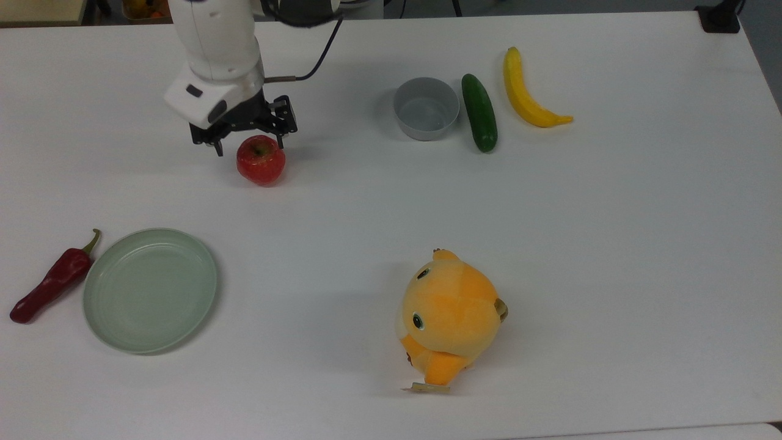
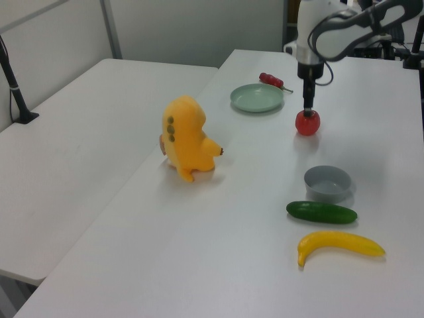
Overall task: Red apple placed in the center of the desktop
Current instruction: 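Open the gripper to release the apple and raise the arm away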
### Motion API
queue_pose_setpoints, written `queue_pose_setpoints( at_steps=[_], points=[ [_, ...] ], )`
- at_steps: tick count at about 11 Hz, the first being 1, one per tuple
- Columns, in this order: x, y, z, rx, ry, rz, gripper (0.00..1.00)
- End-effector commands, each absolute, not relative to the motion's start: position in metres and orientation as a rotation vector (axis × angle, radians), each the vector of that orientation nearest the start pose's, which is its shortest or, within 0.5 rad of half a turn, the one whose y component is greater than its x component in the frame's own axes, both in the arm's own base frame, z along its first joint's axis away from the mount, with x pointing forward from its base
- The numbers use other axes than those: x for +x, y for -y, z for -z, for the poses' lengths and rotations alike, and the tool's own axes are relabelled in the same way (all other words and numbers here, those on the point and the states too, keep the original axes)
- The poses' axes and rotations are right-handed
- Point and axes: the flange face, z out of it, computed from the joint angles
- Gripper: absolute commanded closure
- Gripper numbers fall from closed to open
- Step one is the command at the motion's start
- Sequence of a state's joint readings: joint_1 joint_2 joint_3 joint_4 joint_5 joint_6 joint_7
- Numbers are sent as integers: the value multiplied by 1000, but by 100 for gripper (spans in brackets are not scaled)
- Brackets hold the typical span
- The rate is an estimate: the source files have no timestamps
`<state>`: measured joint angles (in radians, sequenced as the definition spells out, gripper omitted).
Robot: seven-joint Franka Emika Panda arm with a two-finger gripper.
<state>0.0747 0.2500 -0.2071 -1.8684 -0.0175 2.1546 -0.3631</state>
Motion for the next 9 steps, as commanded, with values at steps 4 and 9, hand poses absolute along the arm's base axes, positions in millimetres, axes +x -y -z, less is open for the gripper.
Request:
queue_pose_setpoints(
  at_steps=[4, 9],
  points=[
    [603, 20, -562, -3157, -101, 48, 0],
    [555, -43, -622, -3078, -154, -6, 0]
  ],
)
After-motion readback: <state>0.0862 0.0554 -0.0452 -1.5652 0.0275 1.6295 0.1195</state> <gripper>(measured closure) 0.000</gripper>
